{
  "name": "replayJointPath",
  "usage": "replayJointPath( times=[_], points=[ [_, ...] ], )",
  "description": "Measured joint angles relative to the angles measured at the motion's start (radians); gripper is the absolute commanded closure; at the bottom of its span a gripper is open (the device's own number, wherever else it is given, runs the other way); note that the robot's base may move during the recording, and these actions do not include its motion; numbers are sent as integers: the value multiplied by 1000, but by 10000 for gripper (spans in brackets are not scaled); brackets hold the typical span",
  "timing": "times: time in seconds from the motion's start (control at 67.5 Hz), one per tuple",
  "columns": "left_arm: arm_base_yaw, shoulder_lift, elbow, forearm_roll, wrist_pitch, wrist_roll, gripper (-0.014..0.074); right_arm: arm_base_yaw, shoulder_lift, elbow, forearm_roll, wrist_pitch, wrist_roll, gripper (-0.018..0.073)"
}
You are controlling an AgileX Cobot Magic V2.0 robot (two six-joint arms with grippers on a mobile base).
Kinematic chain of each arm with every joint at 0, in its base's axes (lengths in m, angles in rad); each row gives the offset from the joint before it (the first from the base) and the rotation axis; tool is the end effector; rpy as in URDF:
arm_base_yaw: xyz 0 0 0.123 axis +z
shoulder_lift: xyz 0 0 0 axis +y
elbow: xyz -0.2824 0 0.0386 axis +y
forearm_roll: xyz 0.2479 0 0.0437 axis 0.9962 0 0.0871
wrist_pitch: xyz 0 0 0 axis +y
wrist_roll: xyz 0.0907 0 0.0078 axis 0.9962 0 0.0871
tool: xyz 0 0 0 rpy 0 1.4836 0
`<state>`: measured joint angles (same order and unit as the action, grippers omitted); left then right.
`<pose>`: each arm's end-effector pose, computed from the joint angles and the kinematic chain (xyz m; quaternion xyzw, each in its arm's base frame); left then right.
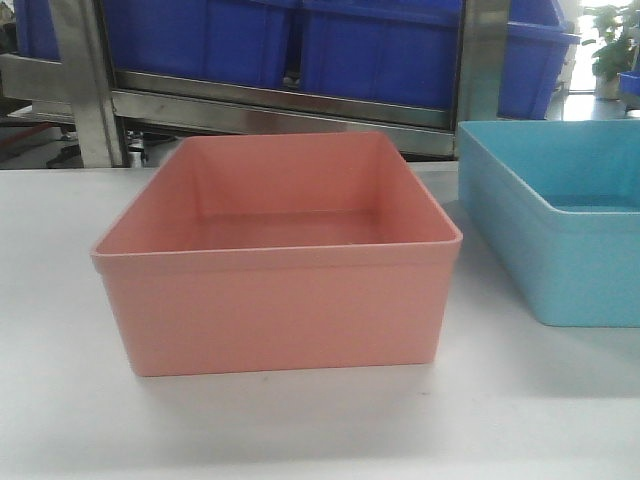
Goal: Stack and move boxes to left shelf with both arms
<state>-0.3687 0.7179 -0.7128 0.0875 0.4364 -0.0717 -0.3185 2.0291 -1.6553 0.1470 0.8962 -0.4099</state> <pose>0.1375 -0.0495 0.3487 0.1430 0.8076 -0.0878 0.5654 0.4219 -0.1281 0.2258 -0.0108 0.9791 -0.0076 0.2028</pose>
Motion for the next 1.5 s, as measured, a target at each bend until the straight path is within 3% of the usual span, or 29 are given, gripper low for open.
replayJointPath(
  times=[0.104, 0.178, 0.46, 0.889, 1.112, 1.497],
  points=[
    [0, 0, 0, 0, 0, 0, 603, 0, 35, 0, 0, -29, -1, -27],
    [0, 0, 0, -2, 0, 0, 603, 0, 55, 0, 0, -47, -1, 48],
    [0, 0, 0, -33, 0, 0, 603, 0, 66, 0, 7, -56, -3, 521],
    [0, 0, 0, -53, 0, 0, 603, 0, 55, -2, 38, -48, 10, 503],
    [0, 0, 0, -59, 0, 0, 603, 0, 7, -80, 66, 22, 17, 503],
    [0, 0, 0, -78, 0, 0, 603, 0, -168, -175, 208, 127, 108, 503]
  ],
)
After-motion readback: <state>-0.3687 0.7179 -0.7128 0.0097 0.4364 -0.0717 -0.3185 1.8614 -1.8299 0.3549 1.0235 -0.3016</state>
